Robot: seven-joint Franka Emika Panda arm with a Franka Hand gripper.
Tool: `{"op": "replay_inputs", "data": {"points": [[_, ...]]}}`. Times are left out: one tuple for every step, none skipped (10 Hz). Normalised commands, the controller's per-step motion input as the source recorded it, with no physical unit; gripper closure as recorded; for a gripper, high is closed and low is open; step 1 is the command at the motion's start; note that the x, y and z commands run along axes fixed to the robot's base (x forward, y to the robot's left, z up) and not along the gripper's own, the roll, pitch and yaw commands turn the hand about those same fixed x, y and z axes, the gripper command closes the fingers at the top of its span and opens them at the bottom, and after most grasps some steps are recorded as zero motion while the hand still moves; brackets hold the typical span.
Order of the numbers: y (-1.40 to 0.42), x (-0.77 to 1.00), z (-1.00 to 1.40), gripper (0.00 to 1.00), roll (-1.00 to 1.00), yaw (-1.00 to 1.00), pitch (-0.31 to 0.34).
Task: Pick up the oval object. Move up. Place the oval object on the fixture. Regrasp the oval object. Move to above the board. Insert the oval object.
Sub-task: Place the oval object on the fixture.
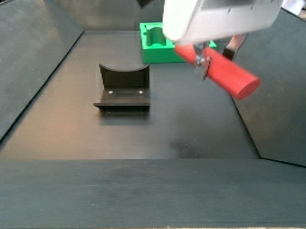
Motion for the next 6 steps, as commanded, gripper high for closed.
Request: {"op": "replay_inputs", "data": {"points": [[-0.01,-0.03,0.77,1.0,0.14,0.02,0.08],[-0.01,-0.02,0.6,1.0,0.13,0.03,0.085],[-0.01,-0.02,0.52,1.0,0.13,0.03,0.088],[0.0,-0.01,0.34,1.0,0.11,0.03,0.09],[0.0,-0.01,0.21,1.0,0.1,0.03,0.086],[-0.45,1.0,-0.27,1.0,0.04,-1.0,-0.086]]}}
